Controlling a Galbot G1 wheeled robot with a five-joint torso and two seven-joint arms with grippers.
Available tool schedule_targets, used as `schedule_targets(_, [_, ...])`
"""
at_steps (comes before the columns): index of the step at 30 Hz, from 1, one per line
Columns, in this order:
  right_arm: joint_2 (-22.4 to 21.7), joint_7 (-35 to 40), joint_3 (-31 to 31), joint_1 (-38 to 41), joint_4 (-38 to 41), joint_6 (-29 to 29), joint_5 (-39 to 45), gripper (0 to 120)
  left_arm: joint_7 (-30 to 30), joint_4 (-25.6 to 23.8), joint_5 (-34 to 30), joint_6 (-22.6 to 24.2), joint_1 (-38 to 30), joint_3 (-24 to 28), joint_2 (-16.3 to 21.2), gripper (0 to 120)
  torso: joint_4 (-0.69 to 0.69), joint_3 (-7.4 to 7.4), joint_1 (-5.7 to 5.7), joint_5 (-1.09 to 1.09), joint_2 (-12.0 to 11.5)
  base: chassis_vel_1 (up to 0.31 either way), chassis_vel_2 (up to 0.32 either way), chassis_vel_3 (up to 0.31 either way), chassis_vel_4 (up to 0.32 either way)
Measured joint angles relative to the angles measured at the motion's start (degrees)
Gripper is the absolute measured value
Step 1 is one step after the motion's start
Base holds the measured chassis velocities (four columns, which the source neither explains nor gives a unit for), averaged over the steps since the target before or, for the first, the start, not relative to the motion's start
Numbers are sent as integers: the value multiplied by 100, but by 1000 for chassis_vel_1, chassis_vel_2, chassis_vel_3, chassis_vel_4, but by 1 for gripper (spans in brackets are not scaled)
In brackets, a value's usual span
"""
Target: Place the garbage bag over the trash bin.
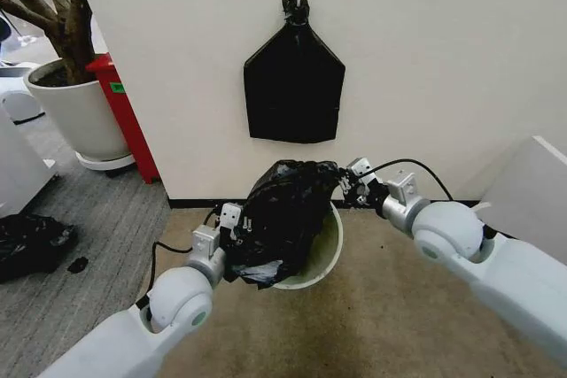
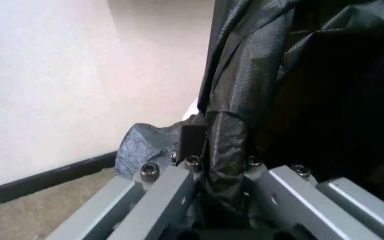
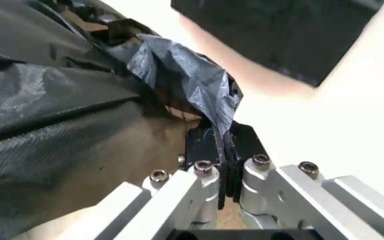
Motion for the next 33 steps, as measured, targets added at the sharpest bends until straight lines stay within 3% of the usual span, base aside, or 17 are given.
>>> schedule_targets(7, [-187,-779,48,-6,-328,-132,16,0,255,-36,-7,-334,177,-147,3,1,0,0,0,-1,0,0,0,0,0])
schedule_targets(14, [-443,-1290,199,-305,-501,122,-249,0,336,2,-317,-621,231,-343,-74,1,-1,0,0,0,0,0,0,0,0])
schedule_targets(26, [-547,-1743,342,-792,-891,1434,-335,0,247,32,-1444,-780,149,-405,-218,1,0,0,0,0,0,0,0,0,0])
schedule_targets(29, [-607,-1674,377,-894,-846,1641,-292,3,190,76,-1542,-780,114,-409,-245,1,-1,0,0,-1,0,0,0,0,0])
schedule_targets(33, [-697,-1495,512,-1020,-721,1746,-84,15,73,131,-1839,-768,35,-422,-269,1,0,0,0,-1,0,0,0,0,0])
